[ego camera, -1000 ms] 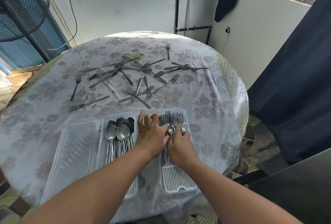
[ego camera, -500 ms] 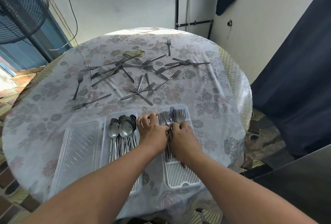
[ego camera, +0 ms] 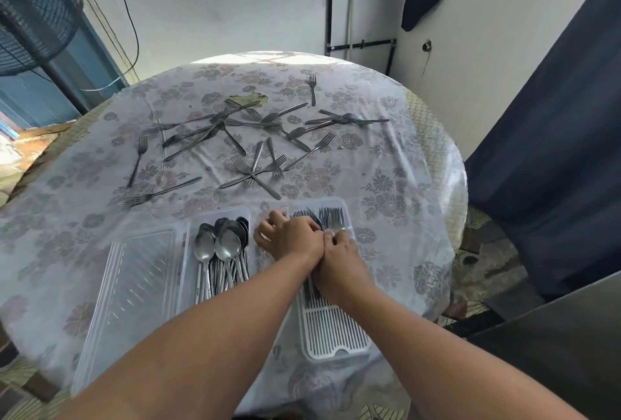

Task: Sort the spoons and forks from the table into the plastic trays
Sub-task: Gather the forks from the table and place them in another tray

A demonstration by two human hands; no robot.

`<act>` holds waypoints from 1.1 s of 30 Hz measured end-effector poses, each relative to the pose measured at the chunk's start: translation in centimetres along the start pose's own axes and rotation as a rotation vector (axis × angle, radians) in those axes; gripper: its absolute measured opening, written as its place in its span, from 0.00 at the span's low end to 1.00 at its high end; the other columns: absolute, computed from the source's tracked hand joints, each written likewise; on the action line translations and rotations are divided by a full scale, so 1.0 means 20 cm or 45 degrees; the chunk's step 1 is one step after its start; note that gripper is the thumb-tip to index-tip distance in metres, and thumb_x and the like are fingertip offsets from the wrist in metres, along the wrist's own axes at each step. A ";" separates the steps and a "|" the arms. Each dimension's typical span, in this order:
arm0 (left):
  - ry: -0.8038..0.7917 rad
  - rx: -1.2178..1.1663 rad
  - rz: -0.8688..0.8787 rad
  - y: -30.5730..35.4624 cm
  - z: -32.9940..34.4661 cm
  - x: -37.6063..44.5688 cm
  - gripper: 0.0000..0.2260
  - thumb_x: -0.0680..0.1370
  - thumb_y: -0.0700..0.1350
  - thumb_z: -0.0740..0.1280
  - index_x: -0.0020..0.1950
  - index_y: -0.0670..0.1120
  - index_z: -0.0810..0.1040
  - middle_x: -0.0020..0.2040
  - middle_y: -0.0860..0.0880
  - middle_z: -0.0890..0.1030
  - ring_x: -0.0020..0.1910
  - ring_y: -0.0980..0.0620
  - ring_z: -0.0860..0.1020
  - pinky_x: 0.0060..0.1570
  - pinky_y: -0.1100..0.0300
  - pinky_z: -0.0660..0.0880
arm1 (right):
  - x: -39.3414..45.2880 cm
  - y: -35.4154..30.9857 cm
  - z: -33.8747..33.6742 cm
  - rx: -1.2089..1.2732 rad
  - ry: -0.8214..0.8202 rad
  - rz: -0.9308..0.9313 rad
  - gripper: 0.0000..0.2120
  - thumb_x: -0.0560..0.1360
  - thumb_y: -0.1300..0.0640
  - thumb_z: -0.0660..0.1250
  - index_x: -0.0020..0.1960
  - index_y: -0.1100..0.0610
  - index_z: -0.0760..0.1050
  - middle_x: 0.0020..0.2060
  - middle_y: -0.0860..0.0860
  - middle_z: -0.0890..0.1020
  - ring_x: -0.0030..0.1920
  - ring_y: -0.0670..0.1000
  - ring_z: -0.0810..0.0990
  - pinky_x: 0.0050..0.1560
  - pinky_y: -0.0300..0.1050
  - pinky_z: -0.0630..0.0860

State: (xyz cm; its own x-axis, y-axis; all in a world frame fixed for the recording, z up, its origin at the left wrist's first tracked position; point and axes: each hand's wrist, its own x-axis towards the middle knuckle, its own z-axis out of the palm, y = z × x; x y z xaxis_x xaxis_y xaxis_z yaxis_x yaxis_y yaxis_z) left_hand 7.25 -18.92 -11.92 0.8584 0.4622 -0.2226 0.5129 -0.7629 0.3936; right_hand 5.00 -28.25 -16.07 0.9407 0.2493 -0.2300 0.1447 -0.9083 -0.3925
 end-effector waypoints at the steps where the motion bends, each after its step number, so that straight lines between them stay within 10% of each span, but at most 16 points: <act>1: 0.006 0.011 0.060 -0.02 0.00 -0.01 0.07 0.77 0.61 0.69 0.51 0.62 0.85 0.75 0.48 0.62 0.73 0.39 0.57 0.76 0.42 0.48 | 0.01 0.00 0.01 -0.033 -0.006 0.001 0.34 0.78 0.57 0.60 0.81 0.65 0.55 0.74 0.62 0.63 0.69 0.62 0.64 0.69 0.53 0.69; 8: 0.122 0.289 0.639 -0.21 0.01 -0.03 0.14 0.83 0.61 0.60 0.58 0.63 0.84 0.80 0.48 0.53 0.75 0.40 0.48 0.76 0.40 0.36 | 0.01 -0.01 -0.02 -0.153 -0.040 -0.088 0.33 0.81 0.59 0.56 0.82 0.67 0.49 0.80 0.64 0.58 0.77 0.67 0.55 0.78 0.57 0.57; 23: 0.205 0.598 0.680 -0.11 -0.03 0.10 0.06 0.79 0.49 0.68 0.53 0.58 0.82 0.74 0.46 0.61 0.71 0.38 0.55 0.75 0.38 0.44 | 0.10 0.01 0.01 -0.052 -0.063 0.007 0.29 0.76 0.62 0.59 0.76 0.68 0.61 0.69 0.63 0.66 0.70 0.65 0.61 0.70 0.58 0.68; 33: -0.151 0.576 0.804 -0.03 -0.25 0.26 0.05 0.78 0.59 0.70 0.52 0.61 0.82 0.64 0.51 0.65 0.67 0.44 0.58 0.72 0.46 0.49 | 0.05 -0.02 -0.04 -0.023 -0.115 -0.022 0.34 0.85 0.47 0.52 0.83 0.63 0.44 0.79 0.64 0.54 0.78 0.65 0.52 0.78 0.60 0.57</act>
State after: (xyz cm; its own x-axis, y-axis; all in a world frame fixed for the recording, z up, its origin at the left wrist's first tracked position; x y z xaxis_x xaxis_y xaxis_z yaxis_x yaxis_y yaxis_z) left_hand 11.30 -13.73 -8.85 0.9715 -0.1524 -0.1817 -0.1396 -0.9869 0.0814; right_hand 6.04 -27.91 -15.43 0.9068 0.2931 -0.3030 0.1665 -0.9093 -0.3814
